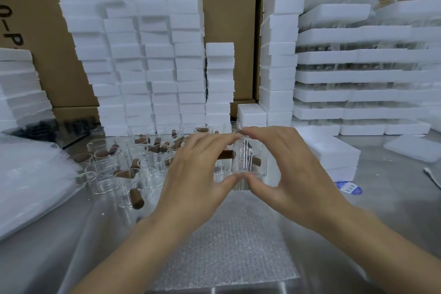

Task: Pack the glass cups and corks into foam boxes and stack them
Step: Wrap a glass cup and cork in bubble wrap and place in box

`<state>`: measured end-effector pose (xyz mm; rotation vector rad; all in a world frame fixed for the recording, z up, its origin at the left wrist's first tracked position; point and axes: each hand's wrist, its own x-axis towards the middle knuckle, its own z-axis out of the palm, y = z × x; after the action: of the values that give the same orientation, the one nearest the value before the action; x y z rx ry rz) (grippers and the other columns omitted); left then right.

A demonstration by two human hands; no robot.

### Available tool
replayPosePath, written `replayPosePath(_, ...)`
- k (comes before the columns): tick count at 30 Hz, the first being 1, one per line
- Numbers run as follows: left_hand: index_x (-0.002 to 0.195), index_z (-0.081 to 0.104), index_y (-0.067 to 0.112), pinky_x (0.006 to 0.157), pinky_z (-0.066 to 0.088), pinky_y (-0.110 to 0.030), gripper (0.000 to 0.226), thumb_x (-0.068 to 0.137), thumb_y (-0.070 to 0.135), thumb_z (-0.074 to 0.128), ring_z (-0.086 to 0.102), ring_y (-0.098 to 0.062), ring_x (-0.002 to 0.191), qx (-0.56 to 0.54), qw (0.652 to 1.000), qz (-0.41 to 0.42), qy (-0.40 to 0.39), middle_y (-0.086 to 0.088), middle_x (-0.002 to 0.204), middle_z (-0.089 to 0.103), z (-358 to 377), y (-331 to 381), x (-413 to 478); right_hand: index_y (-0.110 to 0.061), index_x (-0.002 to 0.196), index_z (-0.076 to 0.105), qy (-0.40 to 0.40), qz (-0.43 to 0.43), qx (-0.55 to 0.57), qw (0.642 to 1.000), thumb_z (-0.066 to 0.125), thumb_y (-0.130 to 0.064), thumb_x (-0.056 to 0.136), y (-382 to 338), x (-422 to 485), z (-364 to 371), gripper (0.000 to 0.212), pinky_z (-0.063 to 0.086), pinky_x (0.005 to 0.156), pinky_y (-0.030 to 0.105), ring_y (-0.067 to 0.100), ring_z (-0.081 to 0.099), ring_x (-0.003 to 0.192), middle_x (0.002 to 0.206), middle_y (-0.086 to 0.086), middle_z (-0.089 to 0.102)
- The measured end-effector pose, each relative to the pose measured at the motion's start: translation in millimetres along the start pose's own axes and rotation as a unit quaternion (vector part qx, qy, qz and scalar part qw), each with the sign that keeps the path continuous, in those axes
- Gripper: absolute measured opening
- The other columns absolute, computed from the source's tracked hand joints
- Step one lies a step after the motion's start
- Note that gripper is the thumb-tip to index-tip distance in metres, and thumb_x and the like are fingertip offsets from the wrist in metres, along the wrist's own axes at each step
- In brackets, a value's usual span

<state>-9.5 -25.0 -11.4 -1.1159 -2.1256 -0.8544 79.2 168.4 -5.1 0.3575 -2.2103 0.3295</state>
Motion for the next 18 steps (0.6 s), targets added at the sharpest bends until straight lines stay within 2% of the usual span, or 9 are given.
replayPosePath(3, 0.137, 0.055, 0.051, 0.106, 0.040, -0.022, 0.060, 0.085, 0.050, 0.084, 0.046, 0.006, 0.129, -0.059, 0.997, -0.047, -0.014, 0.032, 0.128, 0.058, 0, -1, 1, -0.025, 0.155, 0.046, -0.011, 0.018, 0.030, 0.999, 0.074, -0.039, 0.092, 1, -2, 2, 0.070, 0.036, 0.115, 0.020, 0.005, 0.047, 0.137, 0.145, -0.014, 0.055)
replayPosePath(8, 0.131, 0.060, 0.053, 0.097, 0.036, -0.007, 0.060, 0.079, 0.050, 0.089, 0.047, 0.013, 0.129, -0.145, 0.983, -0.110, -0.008, 0.033, 0.127, 0.061, 1, -4, 3, -0.040, 0.158, 0.032, -0.012, 0.099, 0.070, 0.993, 0.065, -0.062, 0.087, 10, -3, 6, 0.082, 0.029, 0.107, 0.005, -0.004, 0.040, 0.139, 0.145, -0.030, 0.045)
replayPosePath(11, 0.130, 0.064, 0.049, 0.100, 0.042, -0.016, 0.064, 0.072, 0.051, 0.092, 0.054, 0.012, 0.127, -0.209, 0.968, -0.140, 0.001, 0.029, 0.127, 0.066, 0, -4, 5, -0.044, 0.155, 0.036, -0.018, 0.116, 0.079, 0.990, 0.063, -0.067, 0.087, 16, -3, 7, 0.077, 0.028, 0.104, 0.001, -0.006, 0.041, 0.137, 0.140, -0.036, 0.046)
replayPosePath(15, 0.127, 0.067, 0.043, 0.093, 0.045, -0.022, 0.064, 0.072, 0.038, 0.097, 0.058, 0.015, 0.121, -0.260, 0.951, -0.169, -0.002, 0.034, 0.122, 0.069, -2, -2, 9, -0.044, 0.150, 0.043, -0.054, 0.125, 0.089, 0.987, 0.061, -0.067, 0.089, 22, -5, 9, 0.068, 0.036, 0.103, 0.014, 0.000, 0.045, 0.135, 0.138, -0.029, 0.053)
replayPosePath(18, 0.129, 0.067, 0.041, 0.094, 0.048, -0.030, 0.064, 0.074, 0.031, 0.097, 0.062, 0.012, 0.119, -0.290, 0.938, -0.188, -0.016, 0.032, 0.122, 0.072, -2, -3, 9, -0.042, 0.150, 0.045, -0.049, 0.131, 0.098, 0.985, 0.061, -0.069, 0.088, 21, -5, 9, 0.069, 0.036, 0.103, 0.012, -0.002, 0.046, 0.135, 0.138, -0.029, 0.054)
